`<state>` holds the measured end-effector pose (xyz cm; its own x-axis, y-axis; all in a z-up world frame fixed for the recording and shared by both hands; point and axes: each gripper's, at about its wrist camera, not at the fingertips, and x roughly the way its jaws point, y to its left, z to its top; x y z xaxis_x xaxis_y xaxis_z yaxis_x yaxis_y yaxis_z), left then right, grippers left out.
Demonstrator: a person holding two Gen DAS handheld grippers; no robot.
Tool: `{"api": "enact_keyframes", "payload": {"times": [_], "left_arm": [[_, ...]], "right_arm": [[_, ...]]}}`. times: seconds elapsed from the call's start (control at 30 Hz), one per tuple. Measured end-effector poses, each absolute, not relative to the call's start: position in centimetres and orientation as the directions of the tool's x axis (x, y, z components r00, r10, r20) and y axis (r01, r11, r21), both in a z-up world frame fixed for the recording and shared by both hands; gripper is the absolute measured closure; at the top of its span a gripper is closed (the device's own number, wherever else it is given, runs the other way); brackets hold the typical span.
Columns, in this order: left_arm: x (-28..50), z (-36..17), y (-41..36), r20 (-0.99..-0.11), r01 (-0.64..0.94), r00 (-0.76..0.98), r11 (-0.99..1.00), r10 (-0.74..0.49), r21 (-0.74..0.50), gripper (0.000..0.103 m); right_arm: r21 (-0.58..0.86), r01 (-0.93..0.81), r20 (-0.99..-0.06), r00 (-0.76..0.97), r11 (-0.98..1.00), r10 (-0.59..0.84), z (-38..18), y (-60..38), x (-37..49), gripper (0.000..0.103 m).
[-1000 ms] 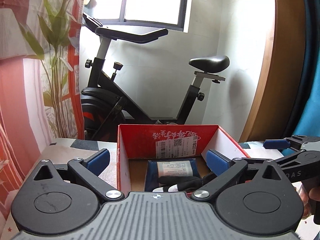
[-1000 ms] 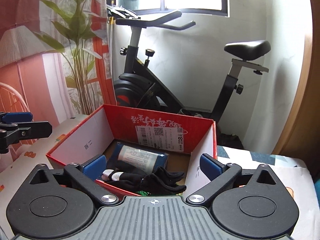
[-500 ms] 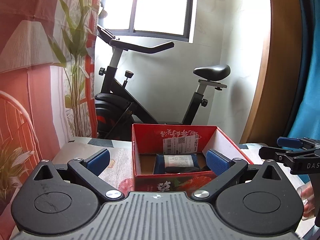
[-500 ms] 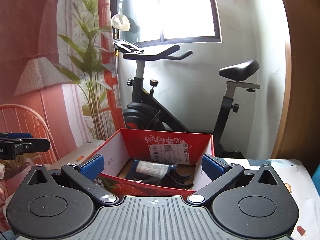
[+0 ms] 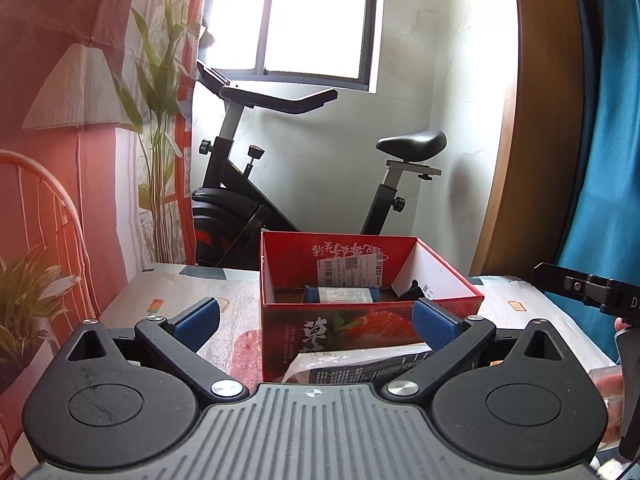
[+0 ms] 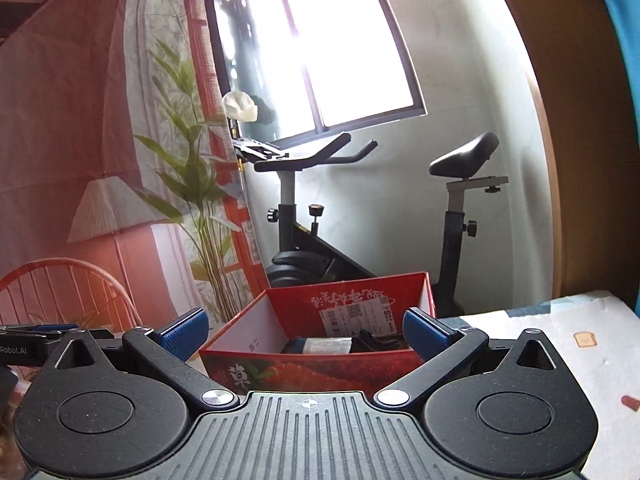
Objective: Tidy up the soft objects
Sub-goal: 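Move the left tool back toward the pile beside the box, then lower the left tool onto the black-and-white packaged bag and close it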
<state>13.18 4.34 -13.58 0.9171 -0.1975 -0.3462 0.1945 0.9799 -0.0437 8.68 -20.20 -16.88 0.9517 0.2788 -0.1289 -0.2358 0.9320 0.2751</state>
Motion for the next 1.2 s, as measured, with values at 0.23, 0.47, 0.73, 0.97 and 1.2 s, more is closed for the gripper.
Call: {"api": "enact_keyframes", "payload": {"times": [0.23, 0.47, 0.73, 0.97, 1.2], "left_arm": [[11.7, -15.7, 4.1, -0.381, 0.179, 0.905, 0.982, -0.188, -0.060, 0.000], [11.4, -17.7, 4.2, -0.419, 0.157, 0.893, 0.987, -0.162, -0.045, 0.000], [12.0, -19.3, 4.6, -0.469, 0.139, 0.869, 0.988, -0.157, -0.074, 0.000], [12.7, -20.1, 4.9, -0.494, 0.121, 0.856, 0.988, -0.153, -0.096, 0.000], [14.1, -21.0, 4.8, -0.526, 0.109, 0.836, 0.987, -0.157, -0.120, 0.000]], "right_arm": [[0.312, -0.216, -0.202, 0.937, 0.925, 0.286, -19.1, -19.6, 7.5, 0.000], [0.251, -0.149, -0.292, 0.930, 0.956, 0.222, -21.9, -18.3, 6.9, 0.000], [0.246, -0.088, -0.350, 0.921, 0.965, 0.174, -24.0, -18.5, 7.2, 0.000], [0.227, -0.086, -0.359, 0.918, 0.970, 0.166, -25.0, -18.7, 7.8, 0.000], [0.221, -0.104, -0.367, 0.912, 0.970, 0.182, -25.7, -19.0, 9.3, 0.000]]}}
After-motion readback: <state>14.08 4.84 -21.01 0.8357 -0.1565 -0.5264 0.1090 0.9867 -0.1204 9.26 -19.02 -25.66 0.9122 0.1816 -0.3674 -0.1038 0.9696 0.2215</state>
